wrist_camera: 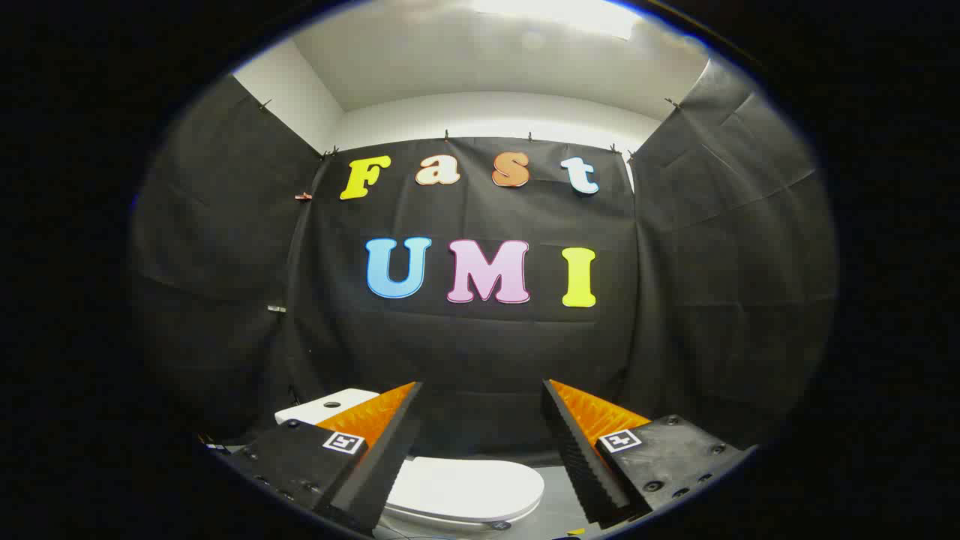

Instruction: Open the toilet lid.

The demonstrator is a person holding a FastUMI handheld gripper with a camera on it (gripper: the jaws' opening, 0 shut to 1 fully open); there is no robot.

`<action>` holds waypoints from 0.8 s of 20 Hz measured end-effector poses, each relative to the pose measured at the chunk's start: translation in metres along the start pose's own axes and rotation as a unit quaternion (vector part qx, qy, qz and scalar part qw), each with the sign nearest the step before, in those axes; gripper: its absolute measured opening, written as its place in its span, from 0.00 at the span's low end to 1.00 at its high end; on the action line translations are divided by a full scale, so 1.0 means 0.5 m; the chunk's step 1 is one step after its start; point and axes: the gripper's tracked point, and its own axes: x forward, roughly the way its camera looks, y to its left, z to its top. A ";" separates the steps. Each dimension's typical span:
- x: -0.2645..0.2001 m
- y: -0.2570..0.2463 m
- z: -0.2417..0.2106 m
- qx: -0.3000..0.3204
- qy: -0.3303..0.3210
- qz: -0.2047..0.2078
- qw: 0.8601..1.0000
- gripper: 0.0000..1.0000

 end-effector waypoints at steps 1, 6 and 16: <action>0.000 0.000 0.001 0.000 0.000 -0.001 1.000 0.97; -0.002 -0.008 0.004 0.001 0.000 -0.008 1.000 0.97; -0.006 -0.007 0.004 -0.002 0.002 -0.009 1.000 0.97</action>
